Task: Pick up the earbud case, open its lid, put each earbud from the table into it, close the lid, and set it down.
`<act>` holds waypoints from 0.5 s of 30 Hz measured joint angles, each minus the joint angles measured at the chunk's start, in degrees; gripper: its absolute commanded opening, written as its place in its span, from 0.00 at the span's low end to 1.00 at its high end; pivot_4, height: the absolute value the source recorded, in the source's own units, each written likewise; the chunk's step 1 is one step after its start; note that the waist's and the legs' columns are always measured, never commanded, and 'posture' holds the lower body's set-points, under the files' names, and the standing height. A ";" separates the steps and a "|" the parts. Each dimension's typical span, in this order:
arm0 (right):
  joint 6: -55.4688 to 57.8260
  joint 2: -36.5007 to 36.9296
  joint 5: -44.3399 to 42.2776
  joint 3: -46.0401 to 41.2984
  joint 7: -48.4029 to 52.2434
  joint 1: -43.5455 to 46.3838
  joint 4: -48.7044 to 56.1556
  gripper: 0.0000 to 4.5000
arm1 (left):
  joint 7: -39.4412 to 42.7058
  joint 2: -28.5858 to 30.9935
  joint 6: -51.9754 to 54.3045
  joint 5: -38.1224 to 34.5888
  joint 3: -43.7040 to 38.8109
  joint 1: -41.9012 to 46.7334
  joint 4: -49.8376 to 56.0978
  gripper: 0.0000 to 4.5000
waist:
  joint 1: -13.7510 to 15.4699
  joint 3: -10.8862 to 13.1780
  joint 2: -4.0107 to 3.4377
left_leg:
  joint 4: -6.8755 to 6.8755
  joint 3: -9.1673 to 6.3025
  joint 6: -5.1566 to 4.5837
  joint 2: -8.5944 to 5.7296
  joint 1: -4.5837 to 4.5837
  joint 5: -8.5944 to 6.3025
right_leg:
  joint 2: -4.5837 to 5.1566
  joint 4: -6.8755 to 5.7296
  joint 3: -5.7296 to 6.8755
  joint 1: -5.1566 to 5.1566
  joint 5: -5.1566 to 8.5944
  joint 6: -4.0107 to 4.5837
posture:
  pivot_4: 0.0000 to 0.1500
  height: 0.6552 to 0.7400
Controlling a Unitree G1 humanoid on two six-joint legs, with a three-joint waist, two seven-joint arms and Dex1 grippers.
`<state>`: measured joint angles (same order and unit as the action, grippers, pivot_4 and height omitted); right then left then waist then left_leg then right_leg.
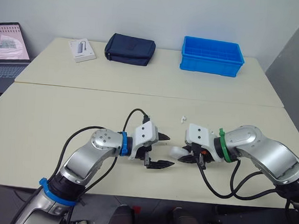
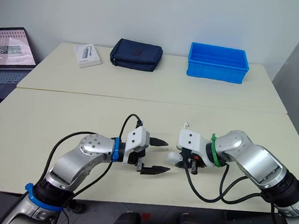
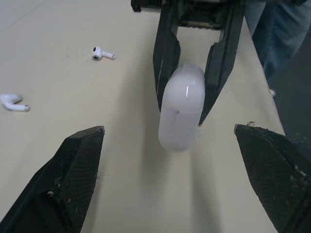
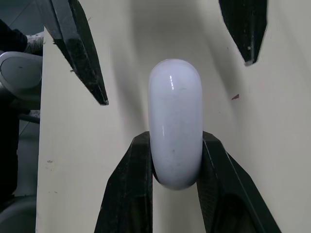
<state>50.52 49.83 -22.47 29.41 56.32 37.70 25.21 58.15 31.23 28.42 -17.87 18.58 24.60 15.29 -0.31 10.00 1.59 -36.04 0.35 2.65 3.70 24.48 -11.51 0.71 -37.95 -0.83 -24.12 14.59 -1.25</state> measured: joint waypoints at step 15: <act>0.56 -1.79 3.01 -0.05 3.43 1.07 -0.30 0.17 | 6.43 -0.15 1.32 -0.09 1.30 3.30 -4.37 1.00 | 0.00 0.00 0.00 | -0.02 -0.02 0.00 0.00 -0.01 0.00 | -0.02 -0.05 0.00 0.01 0.00 0.01 | 1.00 1.00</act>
<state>51.08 48.04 -19.47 29.36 59.74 38.77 24.91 64.58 31.08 29.74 -17.96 19.88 27.90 10.92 -0.31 9.99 1.59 -36.07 0.32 2.65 3.70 24.47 -11.51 0.69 -38.01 -0.84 -24.12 14.60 -1.24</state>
